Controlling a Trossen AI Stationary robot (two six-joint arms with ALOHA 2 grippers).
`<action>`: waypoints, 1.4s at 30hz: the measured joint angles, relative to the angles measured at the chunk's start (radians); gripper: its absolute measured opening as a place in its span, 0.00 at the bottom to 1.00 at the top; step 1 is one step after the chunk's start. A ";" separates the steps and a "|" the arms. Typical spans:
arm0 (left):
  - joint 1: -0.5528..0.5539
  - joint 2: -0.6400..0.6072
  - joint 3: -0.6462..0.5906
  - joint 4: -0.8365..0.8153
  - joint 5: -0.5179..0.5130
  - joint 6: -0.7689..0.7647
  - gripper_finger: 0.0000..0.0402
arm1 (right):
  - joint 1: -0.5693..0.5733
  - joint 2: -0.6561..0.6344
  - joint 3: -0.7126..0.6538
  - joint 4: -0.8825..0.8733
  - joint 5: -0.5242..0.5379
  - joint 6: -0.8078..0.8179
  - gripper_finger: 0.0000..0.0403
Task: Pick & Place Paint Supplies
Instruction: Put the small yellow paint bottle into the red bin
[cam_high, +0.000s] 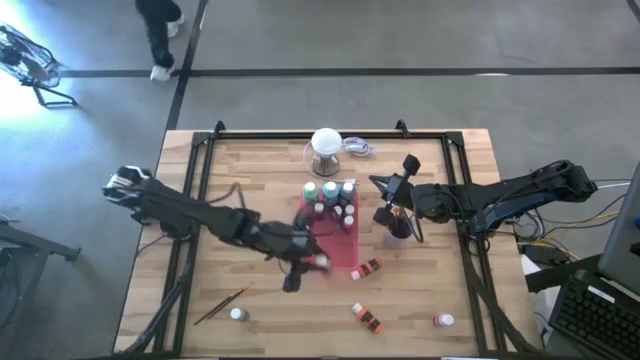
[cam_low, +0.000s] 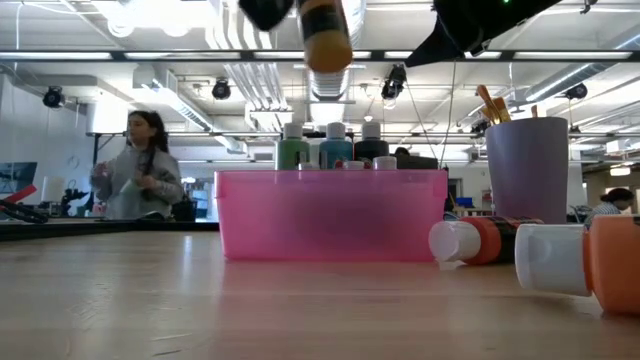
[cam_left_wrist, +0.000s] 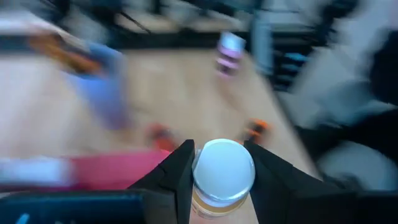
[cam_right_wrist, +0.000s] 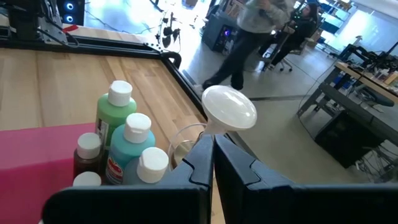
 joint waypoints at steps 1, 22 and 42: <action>0.002 -0.019 0.004 -0.020 -0.072 0.018 0.31 | 0.000 0.000 0.000 0.000 0.000 0.000 0.02; 0.153 0.059 -0.077 -0.041 -0.416 -0.114 0.31 | 0.000 0.000 0.000 0.001 0.000 0.000 0.02; 0.184 0.064 -0.221 -0.078 -0.527 -0.393 0.31 | 0.000 0.000 0.000 -0.001 -0.078 0.000 0.02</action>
